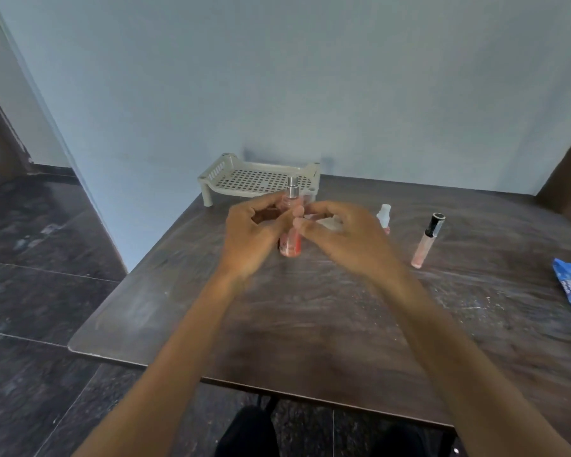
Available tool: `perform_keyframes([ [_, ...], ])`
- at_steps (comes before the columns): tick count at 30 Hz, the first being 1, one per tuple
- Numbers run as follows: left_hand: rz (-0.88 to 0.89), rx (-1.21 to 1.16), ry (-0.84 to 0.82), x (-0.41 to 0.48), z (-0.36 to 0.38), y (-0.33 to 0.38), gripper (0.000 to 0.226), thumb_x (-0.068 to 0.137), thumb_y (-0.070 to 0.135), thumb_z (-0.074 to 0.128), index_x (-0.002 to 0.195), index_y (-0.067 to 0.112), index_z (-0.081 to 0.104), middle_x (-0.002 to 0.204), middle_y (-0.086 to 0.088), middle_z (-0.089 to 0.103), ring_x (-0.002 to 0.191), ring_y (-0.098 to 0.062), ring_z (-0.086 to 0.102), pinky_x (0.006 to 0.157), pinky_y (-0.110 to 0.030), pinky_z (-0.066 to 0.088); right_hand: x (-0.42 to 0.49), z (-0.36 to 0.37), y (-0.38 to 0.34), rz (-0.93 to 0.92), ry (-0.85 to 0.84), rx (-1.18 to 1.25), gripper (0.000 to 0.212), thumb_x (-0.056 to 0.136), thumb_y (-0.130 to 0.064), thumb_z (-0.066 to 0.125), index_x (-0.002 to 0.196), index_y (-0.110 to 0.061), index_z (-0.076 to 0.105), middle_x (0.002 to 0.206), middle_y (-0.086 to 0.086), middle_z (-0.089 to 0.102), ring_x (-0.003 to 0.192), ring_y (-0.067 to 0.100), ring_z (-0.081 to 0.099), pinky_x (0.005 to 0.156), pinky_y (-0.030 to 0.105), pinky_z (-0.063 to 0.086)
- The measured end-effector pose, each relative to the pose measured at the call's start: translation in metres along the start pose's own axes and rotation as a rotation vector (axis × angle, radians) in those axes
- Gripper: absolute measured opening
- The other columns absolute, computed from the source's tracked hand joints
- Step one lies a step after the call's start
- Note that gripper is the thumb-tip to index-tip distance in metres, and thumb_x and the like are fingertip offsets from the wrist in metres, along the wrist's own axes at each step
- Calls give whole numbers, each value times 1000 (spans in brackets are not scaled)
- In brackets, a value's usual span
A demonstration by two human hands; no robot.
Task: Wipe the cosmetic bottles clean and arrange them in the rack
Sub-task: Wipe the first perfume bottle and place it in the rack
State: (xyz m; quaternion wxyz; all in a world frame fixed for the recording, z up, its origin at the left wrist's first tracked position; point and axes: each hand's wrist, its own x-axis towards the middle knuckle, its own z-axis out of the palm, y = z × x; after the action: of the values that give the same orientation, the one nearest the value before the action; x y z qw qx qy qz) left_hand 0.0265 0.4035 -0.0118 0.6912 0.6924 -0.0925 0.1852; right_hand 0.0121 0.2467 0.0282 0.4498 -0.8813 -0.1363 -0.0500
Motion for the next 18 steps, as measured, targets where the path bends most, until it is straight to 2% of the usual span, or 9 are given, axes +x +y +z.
perform_keyframes([
  [2, -16, -23, 9, 14, -18, 4, 22, 86, 16, 77, 107, 11, 77, 100, -8, 78, 95, -22, 74, 96, -49, 55, 17, 4, -13, -39, -81, -71, 34, 85, -46, 69, 115, -30, 69, 118, -13, 67, 109, 6, 58, 92, 29, 46],
  [3, -21, -41, 6, 21, -27, 6, 22, 86, 17, 76, 107, 11, 77, 100, -9, 78, 95, -23, 74, 97, -50, 55, 24, 6, -20, -47, -121, -107, 34, 83, -45, 72, 113, -29, 70, 116, -12, 68, 108, 7, 59, 90, 29, 46],
  [5, -6, -40, -26, 36, -43, 9, 25, 87, 16, 76, 111, 8, 76, 104, -10, 77, 99, -25, 73, 99, -50, 54, 40, 13, -31, -77, -136, -166, 32, 79, -46, 76, 103, -25, 74, 103, -10, 70, 97, 8, 62, 77, 23, 45],
  [7, 56, 8, -53, 51, -54, 10, 27, 87, 12, 75, 113, 5, 74, 106, -12, 77, 102, -28, 73, 97, -49, 55, 58, 21, -42, -127, -87, -252, 32, 77, -46, 78, 88, -16, 73, 83, -4, 69, 78, 10, 63, 62, 18, 40],
  [9, 115, 37, -37, 69, -61, 12, 28, 86, 16, 77, 112, 6, 75, 105, -14, 77, 101, -30, 74, 94, -51, 57, 82, 25, -51, -155, -42, -318, 34, 76, -43, 79, 82, -10, 72, 75, 2, 68, 66, 13, 58, 55, 18, 37],
  [11, 138, 71, 2, 90, -68, 12, 34, 83, 29, 81, 110, 10, 76, 104, -11, 78, 98, -27, 75, 91, -50, 58, 109, 30, -62, -176, -12, -366, 36, 75, -42, 79, 87, -8, 74, 84, 9, 71, 69, 15, 58, 54, 18, 36],
  [13, 163, 166, 14, 116, -77, 8, 38, 81, 41, 80, 111, 17, 77, 104, -4, 78, 94, -21, 76, 88, -46, 60, 137, 37, -70, -188, -7, -395, 37, 75, -40, 79, 93, -8, 75, 89, 8, 73, 70, 13, 60, 52, 15, 34],
  [15, 192, 309, 24, 144, -87, 2, 36, 83, 44, 77, 112, 23, 77, 107, 2, 78, 91, -13, 76, 84, -40, 62, 167, 47, -74, -181, -9, -405, 38, 74, -38, 80, 98, -9, 75, 92, 5, 73, 69, 11, 59, 52, 15, 33],
  [18, 209, 504, 74, 184, -101, -16, 36, 82, 43, 78, 111, 22, 78, 105, 2, 78, 86, -9, 74, 83, -33, 61, 213, 63, -71, -151, -13, -420, 41, 74, -36, 82, 104, -9, 74, 98, 6, 72, 76, 13, 61, 57, 17, 38],
])
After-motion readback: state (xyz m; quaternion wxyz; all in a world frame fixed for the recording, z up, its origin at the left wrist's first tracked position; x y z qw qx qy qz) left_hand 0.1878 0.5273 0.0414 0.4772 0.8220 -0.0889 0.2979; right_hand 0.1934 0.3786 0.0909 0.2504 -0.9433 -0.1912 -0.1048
